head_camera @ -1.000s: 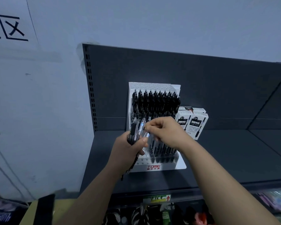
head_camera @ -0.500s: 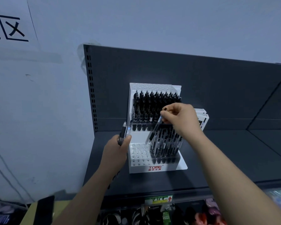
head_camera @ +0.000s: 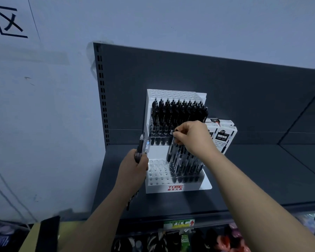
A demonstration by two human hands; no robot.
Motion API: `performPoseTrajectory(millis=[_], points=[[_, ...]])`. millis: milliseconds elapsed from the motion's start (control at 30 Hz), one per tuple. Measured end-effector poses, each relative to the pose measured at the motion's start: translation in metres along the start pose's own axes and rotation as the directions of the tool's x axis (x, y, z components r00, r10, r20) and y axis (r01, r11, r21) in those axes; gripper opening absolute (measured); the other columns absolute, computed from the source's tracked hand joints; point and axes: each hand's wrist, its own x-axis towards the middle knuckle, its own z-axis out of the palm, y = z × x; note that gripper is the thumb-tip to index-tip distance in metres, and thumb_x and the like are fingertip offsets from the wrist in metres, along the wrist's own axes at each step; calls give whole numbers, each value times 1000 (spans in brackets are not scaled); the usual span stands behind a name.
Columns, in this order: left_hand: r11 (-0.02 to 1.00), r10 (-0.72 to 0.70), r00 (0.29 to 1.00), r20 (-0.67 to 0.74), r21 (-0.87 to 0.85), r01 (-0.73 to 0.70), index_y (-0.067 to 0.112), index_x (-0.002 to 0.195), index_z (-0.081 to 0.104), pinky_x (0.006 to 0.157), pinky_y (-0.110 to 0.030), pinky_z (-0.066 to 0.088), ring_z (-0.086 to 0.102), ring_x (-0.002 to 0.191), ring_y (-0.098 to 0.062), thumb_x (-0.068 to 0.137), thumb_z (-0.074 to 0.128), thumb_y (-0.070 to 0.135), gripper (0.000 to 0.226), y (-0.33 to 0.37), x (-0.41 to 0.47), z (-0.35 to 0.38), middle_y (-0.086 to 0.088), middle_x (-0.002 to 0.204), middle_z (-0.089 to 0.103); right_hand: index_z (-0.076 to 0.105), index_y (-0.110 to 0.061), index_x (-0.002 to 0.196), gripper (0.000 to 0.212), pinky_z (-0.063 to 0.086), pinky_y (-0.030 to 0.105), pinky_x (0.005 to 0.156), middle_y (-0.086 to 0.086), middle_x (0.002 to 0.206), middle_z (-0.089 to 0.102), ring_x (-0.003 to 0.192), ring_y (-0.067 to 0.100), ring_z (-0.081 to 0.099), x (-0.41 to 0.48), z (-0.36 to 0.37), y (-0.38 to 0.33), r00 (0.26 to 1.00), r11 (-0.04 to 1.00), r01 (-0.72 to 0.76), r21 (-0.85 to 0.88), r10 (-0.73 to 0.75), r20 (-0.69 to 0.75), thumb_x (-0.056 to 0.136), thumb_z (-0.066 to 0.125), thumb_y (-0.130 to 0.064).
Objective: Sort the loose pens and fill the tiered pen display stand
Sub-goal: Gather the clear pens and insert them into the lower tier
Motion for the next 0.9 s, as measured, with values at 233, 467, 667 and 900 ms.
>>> performPoseTrajectory(millis=[233,467,667,900], points=[[1000,-10,1000,2,-28,10,15,73,44,55,-36,42,49,54,-19,96,47,26,25,-5,3,-4,-6,66,58,78,-21,92,15,57,39,74,1,88,74,75,17,58,3,16,3,993,943,101,-318,-74,95,92,63,-27],[1000,-10,1000,21,-12,10,7,79,51,51,-29,43,49,47,-13,98,47,29,29,-2,1,-5,1,60,58,77,-13,79,23,56,40,77,6,77,72,78,22,59,8,19,6,992,951,74,-301,-41,116,92,62,-26],[1000,-7,1000,20,-5,7,4,81,53,49,-24,41,48,43,-9,98,47,29,31,-1,-2,-4,5,54,56,76,-14,88,16,42,34,94,3,104,56,106,21,44,-2,20,8,997,946,68,-318,-50,64,90,65,-26],[996,88,993,84,-41,-85,2,84,57,46,-10,37,46,42,-2,99,48,31,34,10,-13,-2,12,50,57,70,-18,109,22,43,32,94,0,111,57,109,19,48,-6,10,0,994,969,105,-224,-102,25,94,59,-30]])
